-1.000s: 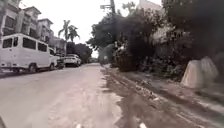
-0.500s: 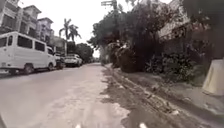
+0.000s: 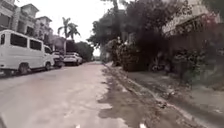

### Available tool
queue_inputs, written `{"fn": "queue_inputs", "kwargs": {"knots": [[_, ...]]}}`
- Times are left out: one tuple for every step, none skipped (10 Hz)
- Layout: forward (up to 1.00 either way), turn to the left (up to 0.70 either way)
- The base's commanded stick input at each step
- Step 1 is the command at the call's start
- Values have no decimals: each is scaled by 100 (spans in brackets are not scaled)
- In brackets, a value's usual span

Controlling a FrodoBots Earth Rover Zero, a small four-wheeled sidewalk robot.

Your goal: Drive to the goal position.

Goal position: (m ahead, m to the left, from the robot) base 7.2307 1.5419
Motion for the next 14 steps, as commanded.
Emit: {"fn": "queue_inputs", "kwargs": {"knots": [[85, 0], [85, 0], [85, 0], [85, 0], [85, 0], [85, 0], [85, 0], [85, 9], [85, 34], [85, 32], [85, 22], [85, 0], [85, 0], [85, 0]]}}
